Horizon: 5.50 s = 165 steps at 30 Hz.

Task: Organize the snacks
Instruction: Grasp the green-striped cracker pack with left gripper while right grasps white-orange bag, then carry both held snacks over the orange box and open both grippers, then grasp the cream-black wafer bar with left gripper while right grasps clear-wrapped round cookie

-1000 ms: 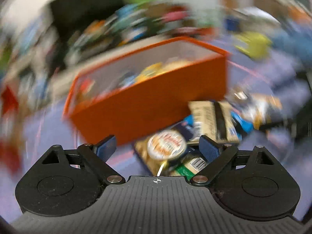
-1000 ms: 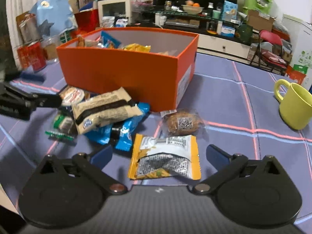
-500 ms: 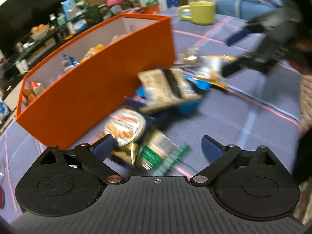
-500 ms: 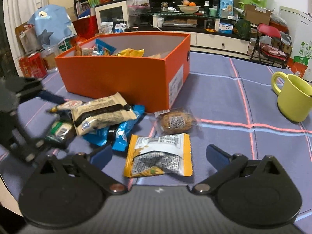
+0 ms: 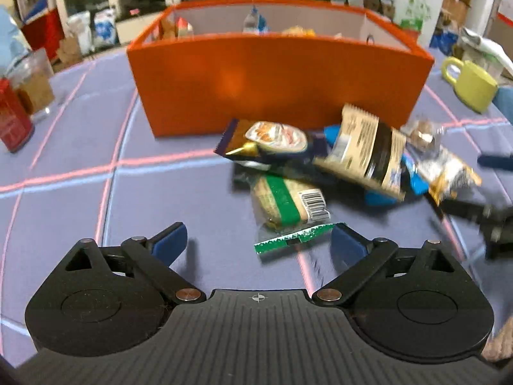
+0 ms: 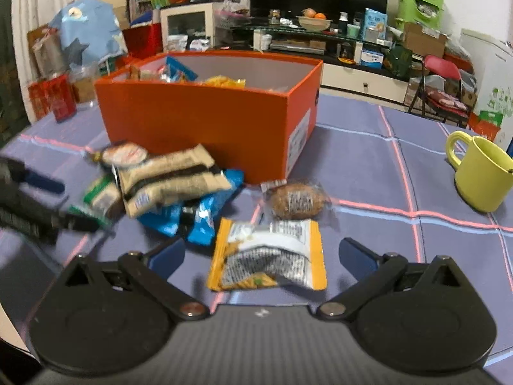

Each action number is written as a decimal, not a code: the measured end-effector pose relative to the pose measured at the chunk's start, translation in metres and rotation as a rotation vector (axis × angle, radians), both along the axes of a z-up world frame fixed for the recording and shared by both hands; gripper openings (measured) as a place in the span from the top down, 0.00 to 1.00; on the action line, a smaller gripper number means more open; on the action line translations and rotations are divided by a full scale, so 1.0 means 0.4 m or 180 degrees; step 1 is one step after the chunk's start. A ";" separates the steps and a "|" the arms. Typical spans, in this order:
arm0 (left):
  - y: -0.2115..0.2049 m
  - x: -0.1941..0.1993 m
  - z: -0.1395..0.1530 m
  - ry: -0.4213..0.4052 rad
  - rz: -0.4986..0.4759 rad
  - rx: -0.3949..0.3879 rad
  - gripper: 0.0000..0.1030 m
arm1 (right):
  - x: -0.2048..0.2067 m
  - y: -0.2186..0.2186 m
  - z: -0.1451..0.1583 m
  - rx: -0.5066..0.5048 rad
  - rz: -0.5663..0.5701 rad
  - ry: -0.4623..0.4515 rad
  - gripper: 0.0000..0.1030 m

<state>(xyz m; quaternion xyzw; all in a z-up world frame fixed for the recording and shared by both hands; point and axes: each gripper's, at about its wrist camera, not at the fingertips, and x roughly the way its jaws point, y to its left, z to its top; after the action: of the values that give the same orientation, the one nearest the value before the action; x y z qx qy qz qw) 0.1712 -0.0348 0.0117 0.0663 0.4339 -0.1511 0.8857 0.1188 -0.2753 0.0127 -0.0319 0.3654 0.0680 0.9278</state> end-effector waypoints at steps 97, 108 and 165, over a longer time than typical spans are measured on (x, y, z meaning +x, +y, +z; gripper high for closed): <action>0.081 0.052 0.301 -0.0786 0.0435 -0.0365 0.81 | 0.071 0.074 0.239 0.0240 -0.0196 -0.0614 0.46; 0.033 0.255 0.306 -0.0884 0.0461 -0.0273 0.81 | 0.248 0.090 0.260 0.0288 -0.0164 -0.0707 0.45; -0.168 0.089 0.003 -0.0170 -0.1264 -0.0502 0.65 | 0.209 -0.058 -0.055 0.0089 0.0026 0.0085 0.19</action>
<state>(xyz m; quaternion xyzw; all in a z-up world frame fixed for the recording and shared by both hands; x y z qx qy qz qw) 0.2070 -0.1020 0.0130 0.0850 0.3756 -0.3543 0.8522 0.2025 -0.2984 -0.0092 -0.0195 0.3766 0.0773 0.9229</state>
